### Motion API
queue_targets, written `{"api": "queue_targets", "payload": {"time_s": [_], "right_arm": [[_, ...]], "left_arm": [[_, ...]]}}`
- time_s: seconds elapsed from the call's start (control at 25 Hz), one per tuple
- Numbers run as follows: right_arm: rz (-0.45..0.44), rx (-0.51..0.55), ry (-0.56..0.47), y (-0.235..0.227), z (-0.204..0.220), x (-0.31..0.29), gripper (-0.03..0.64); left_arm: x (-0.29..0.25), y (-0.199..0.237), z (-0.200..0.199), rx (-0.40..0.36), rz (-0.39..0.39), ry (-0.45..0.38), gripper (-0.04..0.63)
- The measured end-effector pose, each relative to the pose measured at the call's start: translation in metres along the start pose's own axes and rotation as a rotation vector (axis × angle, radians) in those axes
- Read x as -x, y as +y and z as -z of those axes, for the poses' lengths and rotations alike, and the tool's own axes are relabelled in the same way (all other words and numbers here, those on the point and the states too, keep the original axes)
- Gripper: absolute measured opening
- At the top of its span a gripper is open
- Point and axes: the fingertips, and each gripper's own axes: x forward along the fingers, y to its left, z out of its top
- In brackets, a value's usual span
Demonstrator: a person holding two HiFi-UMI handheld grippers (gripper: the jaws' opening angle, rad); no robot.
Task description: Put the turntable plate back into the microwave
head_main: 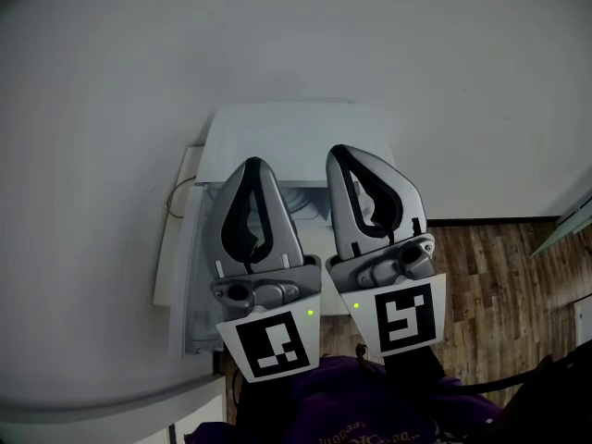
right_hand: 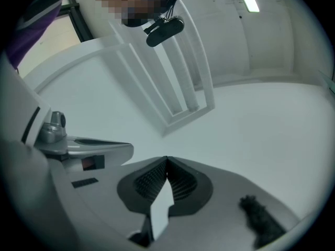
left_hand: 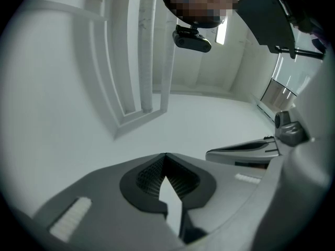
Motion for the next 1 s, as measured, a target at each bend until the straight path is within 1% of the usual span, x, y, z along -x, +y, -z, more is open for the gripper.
{"api": "queue_targets", "payload": {"time_s": [0.28, 1.0], "right_arm": [[-0.010, 0.002, 0.000, 0.0001, 0.0052, -0.0023, 0.011], [-0.021, 0.023, 0.009, 0.0017, 0.0038, -0.0018, 0.011]], "left_arm": [[-0.0021, 0.0003, 0.0102, 0.005, 0.007, 0.021, 0.006], [-0.0012, -0.0053, 0.0107, -0.005, 0.019, 0.027, 0.006]]}}
